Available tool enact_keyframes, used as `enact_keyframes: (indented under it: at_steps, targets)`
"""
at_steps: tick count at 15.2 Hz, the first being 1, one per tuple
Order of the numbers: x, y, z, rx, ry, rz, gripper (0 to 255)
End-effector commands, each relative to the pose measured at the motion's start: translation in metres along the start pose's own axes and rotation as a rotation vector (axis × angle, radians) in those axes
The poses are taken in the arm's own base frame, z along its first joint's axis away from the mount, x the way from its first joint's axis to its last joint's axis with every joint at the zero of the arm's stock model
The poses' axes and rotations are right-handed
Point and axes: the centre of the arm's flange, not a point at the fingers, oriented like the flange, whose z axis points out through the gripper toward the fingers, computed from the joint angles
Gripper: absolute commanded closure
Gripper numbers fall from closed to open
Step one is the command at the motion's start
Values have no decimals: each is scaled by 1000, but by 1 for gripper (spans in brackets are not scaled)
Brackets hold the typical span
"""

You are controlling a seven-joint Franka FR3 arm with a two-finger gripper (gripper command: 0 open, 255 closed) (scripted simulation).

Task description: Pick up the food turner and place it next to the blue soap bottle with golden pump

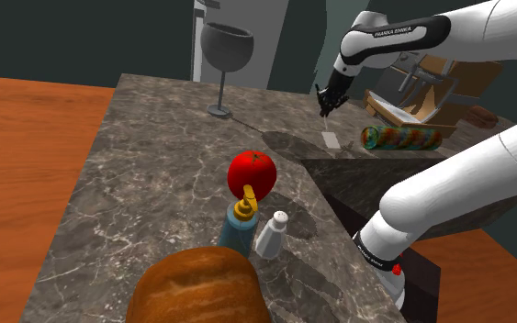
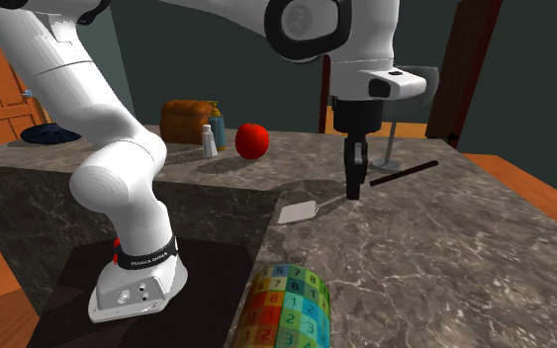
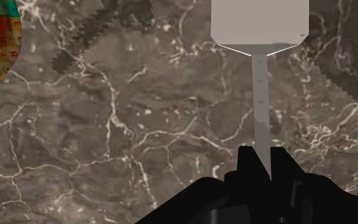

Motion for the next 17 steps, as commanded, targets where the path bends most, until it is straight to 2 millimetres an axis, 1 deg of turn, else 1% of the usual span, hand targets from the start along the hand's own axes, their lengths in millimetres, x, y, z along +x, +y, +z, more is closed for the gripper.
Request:
enact_keyframes:
  at_steps: [1, 17]
  targets:
    - [0, 0, -11, 0, 0, 0, 255]
    - [6, 0, -95, 0, 0, 0, 255]
